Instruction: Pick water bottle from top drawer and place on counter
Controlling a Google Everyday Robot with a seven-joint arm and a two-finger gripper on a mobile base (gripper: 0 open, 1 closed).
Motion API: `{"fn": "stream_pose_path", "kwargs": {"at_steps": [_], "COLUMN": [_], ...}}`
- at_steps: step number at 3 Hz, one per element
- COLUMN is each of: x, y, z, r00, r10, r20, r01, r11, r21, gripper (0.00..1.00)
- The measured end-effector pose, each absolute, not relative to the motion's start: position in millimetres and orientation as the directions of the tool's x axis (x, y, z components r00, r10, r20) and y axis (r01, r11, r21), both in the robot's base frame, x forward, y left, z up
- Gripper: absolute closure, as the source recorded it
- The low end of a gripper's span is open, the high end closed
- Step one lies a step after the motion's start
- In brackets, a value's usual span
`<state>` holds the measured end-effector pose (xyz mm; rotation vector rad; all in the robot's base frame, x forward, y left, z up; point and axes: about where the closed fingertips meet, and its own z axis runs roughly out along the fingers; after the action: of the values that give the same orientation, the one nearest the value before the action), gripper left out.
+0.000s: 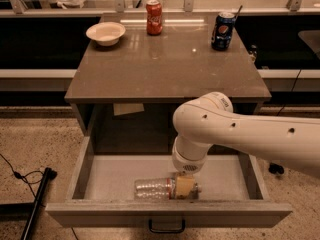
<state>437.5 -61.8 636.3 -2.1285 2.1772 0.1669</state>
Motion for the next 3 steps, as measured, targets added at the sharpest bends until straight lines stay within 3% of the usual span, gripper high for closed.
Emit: {"fn": "stream_pose_path", "kwargs": {"at_steps": [2,3], "x": [429.4,428.5], "y": [-52.0,-48.8], "z": [619.8,618.2], "r00": [0.007,0.001], "r10": [-0.986,-0.978], "r20": [-0.165,-0.209], "r01": [-0.999,-0.999], "r11": [-0.013,-0.010], "r21": [0.033,0.042], "gripper": [0.37,0.56]}}
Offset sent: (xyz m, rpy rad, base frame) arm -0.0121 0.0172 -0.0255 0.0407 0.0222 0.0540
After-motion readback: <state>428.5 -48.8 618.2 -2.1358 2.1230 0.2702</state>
